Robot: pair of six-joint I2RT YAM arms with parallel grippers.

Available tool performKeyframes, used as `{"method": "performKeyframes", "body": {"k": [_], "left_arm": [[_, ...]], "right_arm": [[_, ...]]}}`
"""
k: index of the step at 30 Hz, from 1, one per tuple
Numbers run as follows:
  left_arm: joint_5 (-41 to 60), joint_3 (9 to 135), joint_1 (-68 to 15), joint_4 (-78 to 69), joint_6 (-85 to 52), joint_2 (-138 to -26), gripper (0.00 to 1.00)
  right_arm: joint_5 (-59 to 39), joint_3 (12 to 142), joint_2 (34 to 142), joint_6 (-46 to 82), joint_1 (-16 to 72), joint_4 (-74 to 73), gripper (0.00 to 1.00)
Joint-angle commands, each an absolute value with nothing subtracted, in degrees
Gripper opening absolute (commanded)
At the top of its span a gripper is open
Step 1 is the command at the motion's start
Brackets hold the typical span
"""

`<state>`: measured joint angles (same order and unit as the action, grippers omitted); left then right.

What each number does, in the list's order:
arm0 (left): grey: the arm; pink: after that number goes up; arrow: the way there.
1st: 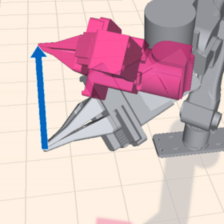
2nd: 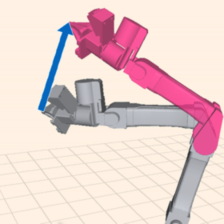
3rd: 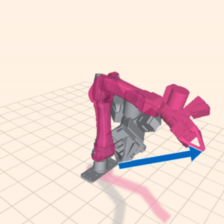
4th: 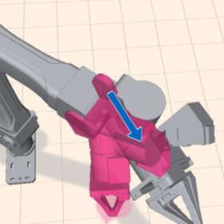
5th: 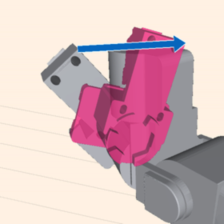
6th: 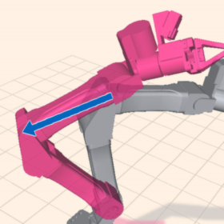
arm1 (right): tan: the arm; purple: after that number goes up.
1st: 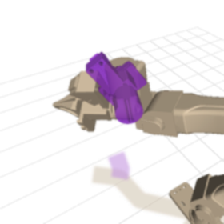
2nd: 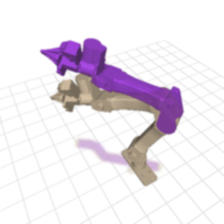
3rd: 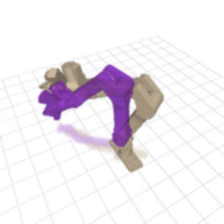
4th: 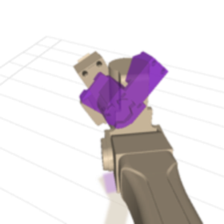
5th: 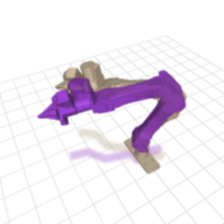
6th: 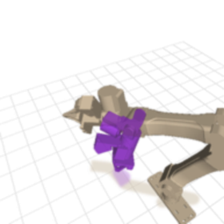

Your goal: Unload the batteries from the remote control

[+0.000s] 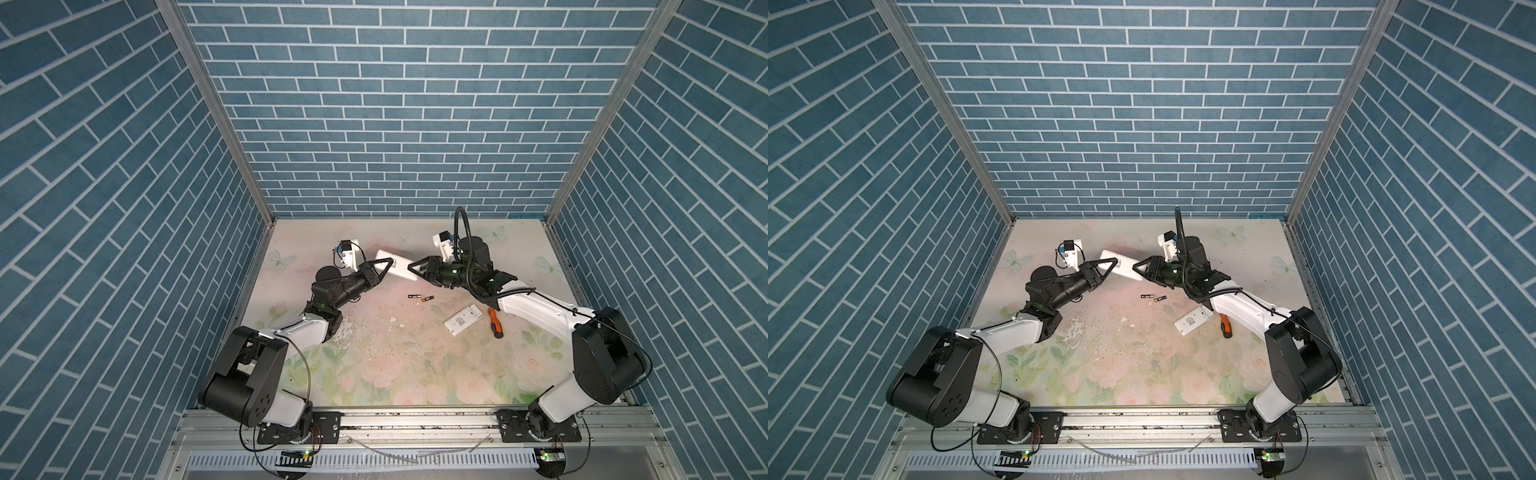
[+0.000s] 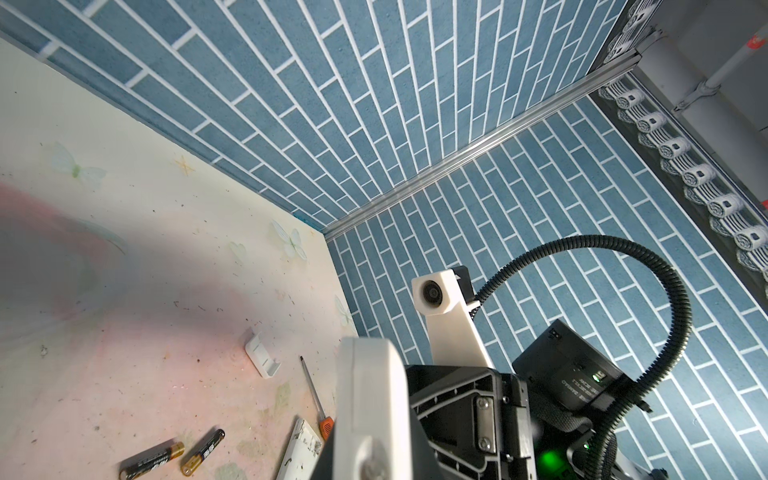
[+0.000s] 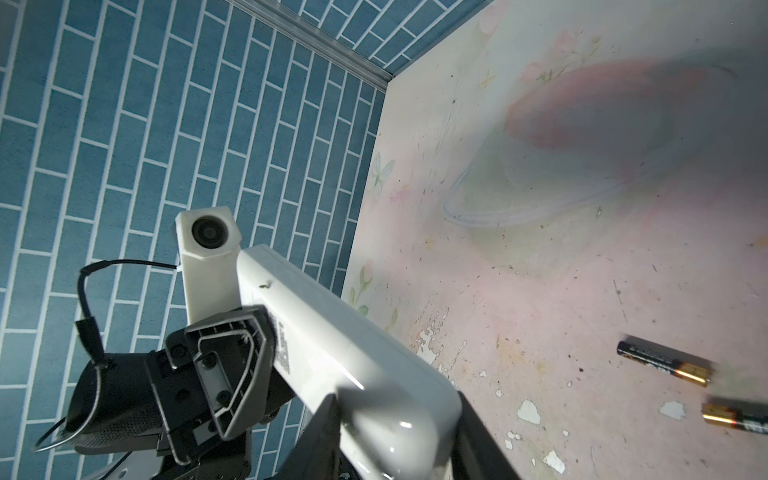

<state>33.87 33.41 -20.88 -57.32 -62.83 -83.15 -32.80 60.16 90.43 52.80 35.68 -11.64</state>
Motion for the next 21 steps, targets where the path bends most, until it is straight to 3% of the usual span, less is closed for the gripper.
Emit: {"method": "performKeyframes", "body": {"k": [1,13,21], "left_arm": [[34.72,35.32,-21.34,-60.38,-62.74,-83.4,0.0],[34.98,36.56,-21.36,-60.52,-64.93,-82.7,0.0],[35.56,37.41,-21.25,-62.5,-67.31,-82.71,0.0]], "right_arm": [[-34.01,62.67,90.55,53.44,36.65,-12.52,0.38],[-34.63,62.88,90.76,52.92,36.66,-13.26,0.2],[-35.05,62.14,89.3,51.6,36.56,-12.56,0.24]]}}
